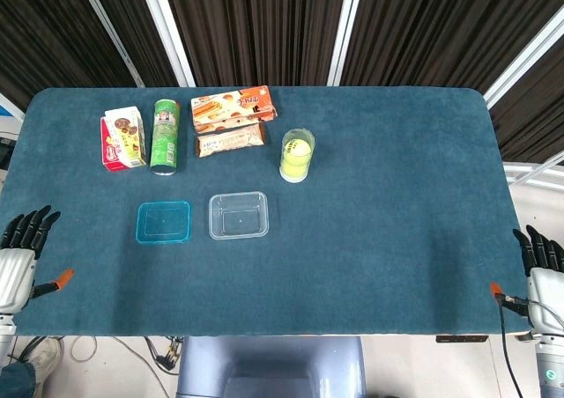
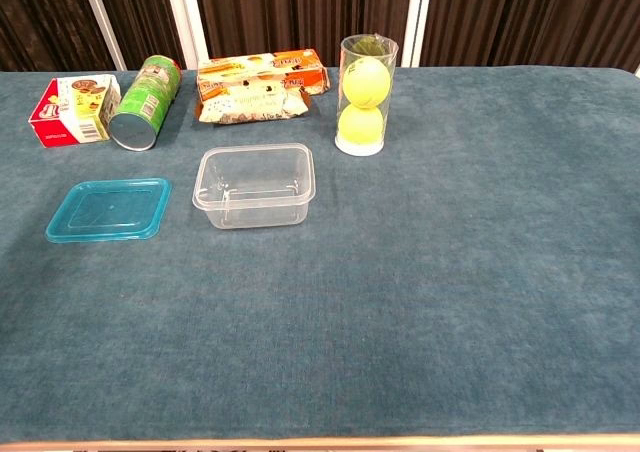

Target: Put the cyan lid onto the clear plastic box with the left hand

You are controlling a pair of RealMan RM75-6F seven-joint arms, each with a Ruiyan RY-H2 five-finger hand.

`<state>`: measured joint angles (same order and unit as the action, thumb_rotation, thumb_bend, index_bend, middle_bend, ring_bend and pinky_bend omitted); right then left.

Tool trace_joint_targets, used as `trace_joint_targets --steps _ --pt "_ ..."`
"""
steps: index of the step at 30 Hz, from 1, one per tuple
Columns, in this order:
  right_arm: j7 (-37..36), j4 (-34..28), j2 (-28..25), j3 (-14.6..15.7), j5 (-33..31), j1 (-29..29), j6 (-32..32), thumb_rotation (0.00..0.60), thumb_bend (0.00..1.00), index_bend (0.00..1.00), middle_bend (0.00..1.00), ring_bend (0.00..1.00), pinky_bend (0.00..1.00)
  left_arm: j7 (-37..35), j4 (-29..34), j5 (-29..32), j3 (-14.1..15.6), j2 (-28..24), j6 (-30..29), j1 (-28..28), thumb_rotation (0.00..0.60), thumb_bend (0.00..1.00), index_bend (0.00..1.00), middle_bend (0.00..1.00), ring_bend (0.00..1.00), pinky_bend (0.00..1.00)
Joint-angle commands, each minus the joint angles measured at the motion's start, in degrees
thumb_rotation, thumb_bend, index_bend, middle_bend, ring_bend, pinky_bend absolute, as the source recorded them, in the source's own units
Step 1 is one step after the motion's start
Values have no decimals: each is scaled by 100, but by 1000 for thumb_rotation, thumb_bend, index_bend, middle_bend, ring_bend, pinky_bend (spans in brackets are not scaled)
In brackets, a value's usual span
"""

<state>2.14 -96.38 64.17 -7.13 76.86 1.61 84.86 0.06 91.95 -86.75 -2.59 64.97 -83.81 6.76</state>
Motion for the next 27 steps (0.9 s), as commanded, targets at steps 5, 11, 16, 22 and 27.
trace_joint_targets --steps 5,11,16,22,27 --pt "3 3 2 7 13 1 -3 600 291 100 0 0 0 -63 30 -128 74 -17 -82 -37 600 192 80 0 0 18" --pt "-7 0 -2 12 37 -8 20 600 292 100 0 0 0 45 152 -55 79 -60 -77 -64 600 192 80 0 0 16" --pt "-12 1 -4 7 16 -5 4 600 291 101 0 0 0 48 163 -46 73 -66 -83 -65 600 177 80 0 0 16" --pt "-13 -13 -2 9 -3 -12 0 600 292 100 0 0 0 69 140 102 -10 -47 -55 -45 600 137 59 0 0 16" --pt "-2 -46 6 6 -44 0 -44 600 292 100 0 0 0 439 383 573 -307 -249 373 248 600 114 32 0 0 18"
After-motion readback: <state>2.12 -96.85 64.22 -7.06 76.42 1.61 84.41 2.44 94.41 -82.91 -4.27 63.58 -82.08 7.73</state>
